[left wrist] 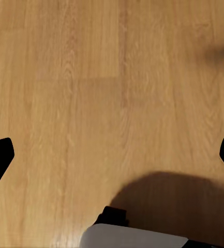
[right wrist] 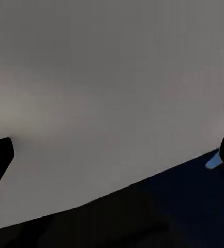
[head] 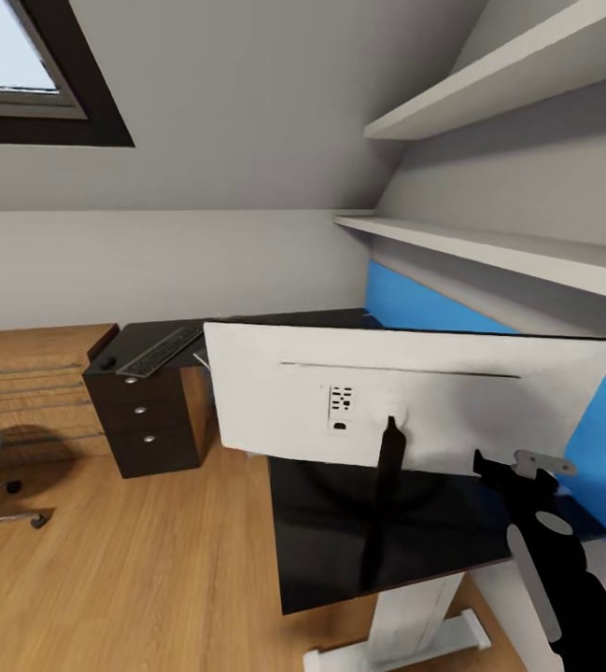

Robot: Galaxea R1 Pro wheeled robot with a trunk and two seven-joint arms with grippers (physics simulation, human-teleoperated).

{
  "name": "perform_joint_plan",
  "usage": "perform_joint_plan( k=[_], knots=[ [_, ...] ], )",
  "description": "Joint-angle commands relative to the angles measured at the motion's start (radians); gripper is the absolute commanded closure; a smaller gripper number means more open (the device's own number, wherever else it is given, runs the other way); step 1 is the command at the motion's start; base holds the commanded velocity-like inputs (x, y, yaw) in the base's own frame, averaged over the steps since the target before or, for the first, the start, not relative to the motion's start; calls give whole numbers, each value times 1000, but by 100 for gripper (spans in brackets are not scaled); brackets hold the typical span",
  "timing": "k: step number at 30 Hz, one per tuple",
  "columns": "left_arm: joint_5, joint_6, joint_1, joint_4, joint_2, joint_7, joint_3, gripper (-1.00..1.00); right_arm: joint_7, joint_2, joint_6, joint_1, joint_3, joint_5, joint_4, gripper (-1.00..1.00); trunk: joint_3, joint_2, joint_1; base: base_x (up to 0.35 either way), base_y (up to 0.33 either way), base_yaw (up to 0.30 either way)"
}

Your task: In the bedroom, organize the workspace by keeping the computer under the desk, ensuring the monitor is on the desk, placing the keyboard on the desk next to the monitor, placing the mouse on the desk next to the keyboard, moving the folder from the swivel chair onto the desk next to the mouse, stacking the notebook on top of the folder with the pen on top of the notebook, and positioning the swivel chair next to the desk.

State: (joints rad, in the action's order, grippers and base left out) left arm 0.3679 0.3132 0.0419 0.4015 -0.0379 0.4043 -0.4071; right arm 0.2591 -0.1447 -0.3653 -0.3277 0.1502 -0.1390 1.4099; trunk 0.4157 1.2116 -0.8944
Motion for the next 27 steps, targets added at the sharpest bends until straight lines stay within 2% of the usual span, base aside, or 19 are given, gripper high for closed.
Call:
perform_joint_plan(
  k=[1, 8, 17, 23, 27],
  knots=[
    [8, 4, 1, 0, 1, 7, -9, -100, 6, -1, -3, -1, -1, -11, 1, -100, 1, 1, 0, 220, 0, 0],
    [8, 4, 1, -1, 0, 7, -9, -100, 6, -3, -3, 0, -1, -11, 0, -100, 1, 1, 0, 249, 0, 0],
    [8, 4, 1, 0, 0, 7, -9, -100, 5, -2, -3, -1, -3, -10, 0, -100, 1, 1, 0, 25, 0, 0],
    [8, 3, 1, 1, 1, 9, -7, -100, 8, -1, -1, -1, 0, -14, 1, -100, 1, 1, 0, -193, -62, 0],
    [8, 3, 1, 2, 3, 10, -7, -100, 7, 1, -1, -1, 21, -18, 6, -100, 1, 1, 0, -308, -102, 0]
  ],
)
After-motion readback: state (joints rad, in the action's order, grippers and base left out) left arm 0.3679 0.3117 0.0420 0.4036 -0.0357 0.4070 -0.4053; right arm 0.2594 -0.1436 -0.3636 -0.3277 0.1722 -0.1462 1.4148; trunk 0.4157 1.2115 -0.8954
